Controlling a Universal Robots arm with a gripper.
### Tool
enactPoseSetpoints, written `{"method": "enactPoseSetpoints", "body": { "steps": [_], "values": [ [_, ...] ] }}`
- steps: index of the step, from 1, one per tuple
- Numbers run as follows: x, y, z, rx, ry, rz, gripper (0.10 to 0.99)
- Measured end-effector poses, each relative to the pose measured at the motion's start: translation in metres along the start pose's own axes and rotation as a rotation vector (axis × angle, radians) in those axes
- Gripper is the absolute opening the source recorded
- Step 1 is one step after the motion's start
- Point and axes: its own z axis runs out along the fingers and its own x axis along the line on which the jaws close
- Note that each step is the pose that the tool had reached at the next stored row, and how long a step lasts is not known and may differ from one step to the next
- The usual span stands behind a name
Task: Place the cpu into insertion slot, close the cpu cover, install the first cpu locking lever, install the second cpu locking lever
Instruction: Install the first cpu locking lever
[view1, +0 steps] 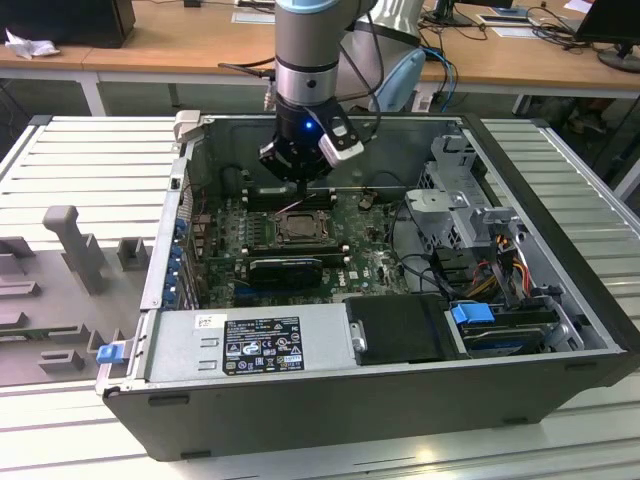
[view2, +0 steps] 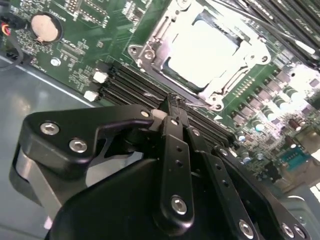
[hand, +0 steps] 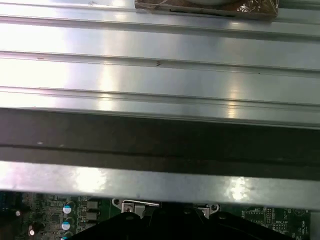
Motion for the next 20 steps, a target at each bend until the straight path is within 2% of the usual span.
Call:
{"method": "enactPoseSetpoints", "body": {
  "steps": [4,9,20],
  "values": [
    [-0.0035,0.0028,0.0014,0.0,0.0001,-0.001,0.106],
    [-0.0086,0.0027,0.008,0.0,0.0002,-0.004,0.106],
    [-0.0101,0.0018,0.0231,0.002,0.0004,-0.005,0.106]
  ]
}}
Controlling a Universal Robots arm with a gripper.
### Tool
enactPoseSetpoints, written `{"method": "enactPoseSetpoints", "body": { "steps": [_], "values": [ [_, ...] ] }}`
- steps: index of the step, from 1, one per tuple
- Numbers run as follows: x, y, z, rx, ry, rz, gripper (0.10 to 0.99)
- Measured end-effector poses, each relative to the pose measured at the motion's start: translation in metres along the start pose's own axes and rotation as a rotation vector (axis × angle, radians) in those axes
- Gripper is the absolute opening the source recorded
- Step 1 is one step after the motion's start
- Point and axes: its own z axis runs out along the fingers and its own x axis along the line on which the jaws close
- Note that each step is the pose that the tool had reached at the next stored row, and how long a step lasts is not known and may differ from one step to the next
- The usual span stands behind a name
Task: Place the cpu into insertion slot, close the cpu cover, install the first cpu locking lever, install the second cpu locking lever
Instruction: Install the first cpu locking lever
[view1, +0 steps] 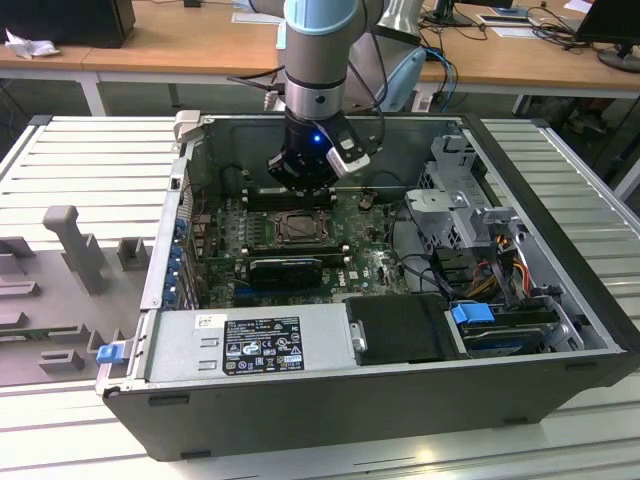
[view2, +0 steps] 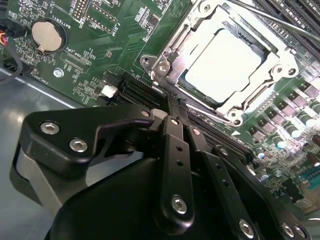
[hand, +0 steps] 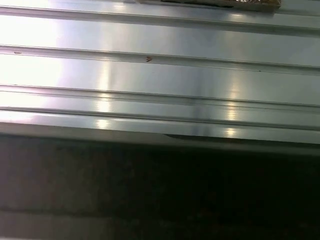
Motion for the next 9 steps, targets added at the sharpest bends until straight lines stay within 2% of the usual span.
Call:
{"method": "enactPoseSetpoints", "body": {
  "steps": [3,9],
  "values": [
    [-0.0002,-0.0001,0.0017,0.001,0.0,0.0,0.106],
    [-0.0005,-0.0002,0.0026,0.01,0.0006,0.0,0.106]
  ]
}}
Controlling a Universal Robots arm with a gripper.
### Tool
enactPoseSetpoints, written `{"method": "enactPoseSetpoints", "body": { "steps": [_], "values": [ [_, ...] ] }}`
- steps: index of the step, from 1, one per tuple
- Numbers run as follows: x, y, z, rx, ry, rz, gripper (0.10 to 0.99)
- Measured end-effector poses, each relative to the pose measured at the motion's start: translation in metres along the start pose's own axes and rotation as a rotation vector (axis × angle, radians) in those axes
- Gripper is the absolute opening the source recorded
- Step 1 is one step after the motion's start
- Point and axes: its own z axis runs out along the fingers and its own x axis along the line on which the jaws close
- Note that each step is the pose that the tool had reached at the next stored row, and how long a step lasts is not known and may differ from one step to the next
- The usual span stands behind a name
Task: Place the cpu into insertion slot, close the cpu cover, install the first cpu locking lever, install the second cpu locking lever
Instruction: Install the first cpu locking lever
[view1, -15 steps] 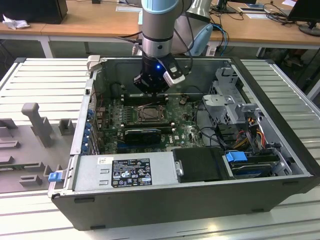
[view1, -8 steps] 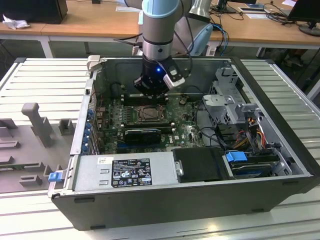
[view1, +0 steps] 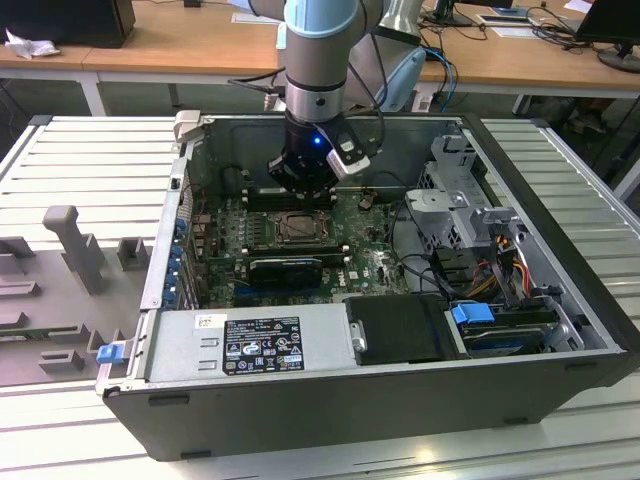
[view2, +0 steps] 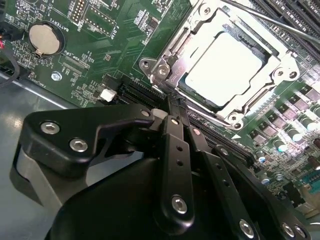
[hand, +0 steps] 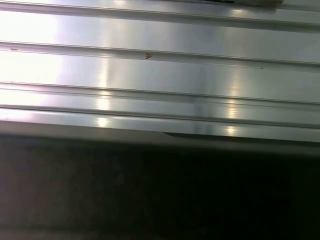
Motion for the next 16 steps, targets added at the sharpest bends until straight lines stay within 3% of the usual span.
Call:
{"method": "enactPoseSetpoints", "body": {
  "steps": [9,11,13,16],
  "values": [
    [-0.0005,-0.0002,0.0031,0.001,0.0003,0.0,0.106],
    [-0.0008,0.0003,-0.0028,0.0,-0.0007,0.0,0.106],
    [-0.0007,0.0006,-0.0135,0.001,0.0,0.0,0.106],
    [-0.0006,-0.0011,-0.0158,0.001,0.0001,0.0,0.106]
  ]
}}
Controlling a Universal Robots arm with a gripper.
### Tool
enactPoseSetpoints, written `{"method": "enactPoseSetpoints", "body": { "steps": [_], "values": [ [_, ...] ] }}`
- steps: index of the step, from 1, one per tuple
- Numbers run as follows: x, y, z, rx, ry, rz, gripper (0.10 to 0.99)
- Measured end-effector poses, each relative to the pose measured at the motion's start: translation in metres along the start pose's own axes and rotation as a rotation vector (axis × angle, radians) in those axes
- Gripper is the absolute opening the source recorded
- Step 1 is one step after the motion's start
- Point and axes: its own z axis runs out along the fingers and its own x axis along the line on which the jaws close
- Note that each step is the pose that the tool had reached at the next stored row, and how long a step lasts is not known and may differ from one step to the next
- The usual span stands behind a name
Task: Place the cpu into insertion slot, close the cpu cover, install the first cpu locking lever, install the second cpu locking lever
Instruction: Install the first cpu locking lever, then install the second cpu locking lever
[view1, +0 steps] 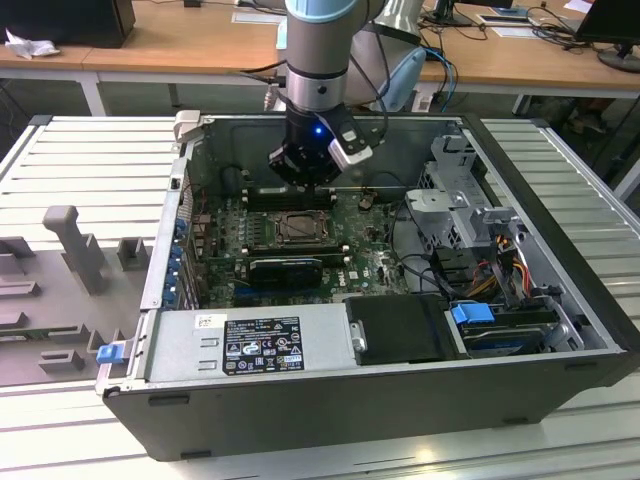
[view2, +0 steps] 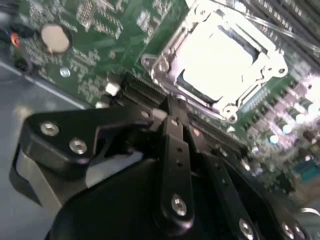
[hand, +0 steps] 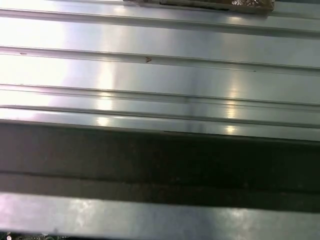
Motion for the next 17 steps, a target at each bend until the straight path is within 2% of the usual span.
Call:
{"method": "enactPoseSetpoints", "body": {
  "steps": [12,14,17],
  "values": [
    [0.0001,-0.0097,0.0,0.0,0.0,0.0,0.106],
    [0.0001,-0.01,-0.0045,0.0,0.0,0.0,0.106],
    [0.0001,-0.0108,-0.0049,0.0,0.0,0.0,0.106]
  ]
}}
